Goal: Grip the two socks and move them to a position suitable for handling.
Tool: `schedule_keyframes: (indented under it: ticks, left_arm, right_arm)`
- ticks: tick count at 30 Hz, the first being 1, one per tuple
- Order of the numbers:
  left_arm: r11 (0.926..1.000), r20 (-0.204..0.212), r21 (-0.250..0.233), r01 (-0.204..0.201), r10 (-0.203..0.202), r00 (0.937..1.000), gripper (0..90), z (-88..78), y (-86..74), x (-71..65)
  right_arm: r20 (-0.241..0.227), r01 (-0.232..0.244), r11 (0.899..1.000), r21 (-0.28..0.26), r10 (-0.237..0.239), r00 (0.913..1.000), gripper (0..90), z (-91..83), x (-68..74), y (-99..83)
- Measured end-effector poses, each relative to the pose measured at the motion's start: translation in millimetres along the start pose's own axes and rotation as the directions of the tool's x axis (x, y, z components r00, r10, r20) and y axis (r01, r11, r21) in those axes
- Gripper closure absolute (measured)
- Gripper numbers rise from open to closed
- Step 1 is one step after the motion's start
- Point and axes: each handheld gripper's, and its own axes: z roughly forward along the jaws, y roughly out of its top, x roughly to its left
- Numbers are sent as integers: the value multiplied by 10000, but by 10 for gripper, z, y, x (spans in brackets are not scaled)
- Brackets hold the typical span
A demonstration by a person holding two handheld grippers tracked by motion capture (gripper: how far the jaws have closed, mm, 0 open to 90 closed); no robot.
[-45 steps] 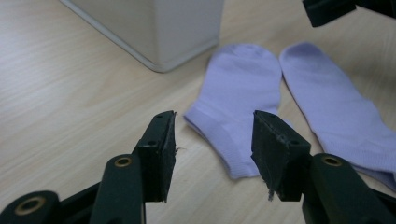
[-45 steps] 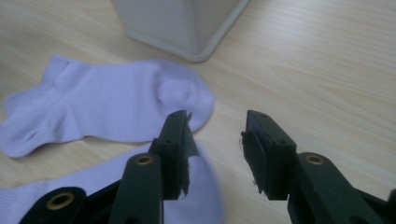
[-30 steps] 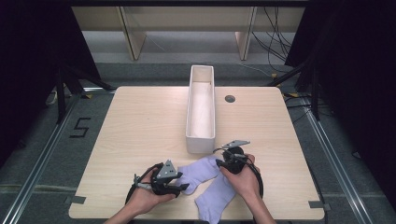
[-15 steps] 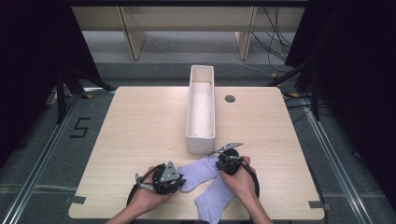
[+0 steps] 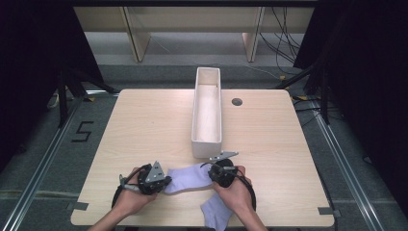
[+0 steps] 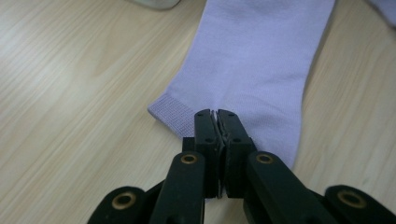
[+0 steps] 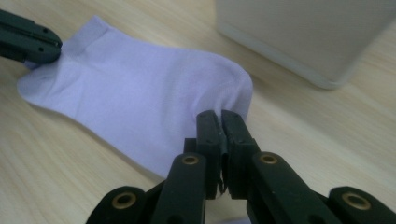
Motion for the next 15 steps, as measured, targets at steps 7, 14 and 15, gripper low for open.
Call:
schedule_keyframes:
  ticks: [7,14,15]
  left_arm:
    - [9998,71,137,142,-143,9999,865,-68,-120,42]
    - [9994,5,-12,348,-348,9994,747,-127,-108,12]
    - [9989,-234,-197,431,-436,9988,688,-164,-91,3]
  right_arm:
    - [-24,165,9990,407,-165,9999,862,119,183,-51]
    - [-151,118,9990,421,-111,9998,727,46,237,-70]
    - [-197,-10,9997,233,15,9998,704,11,204,-66]
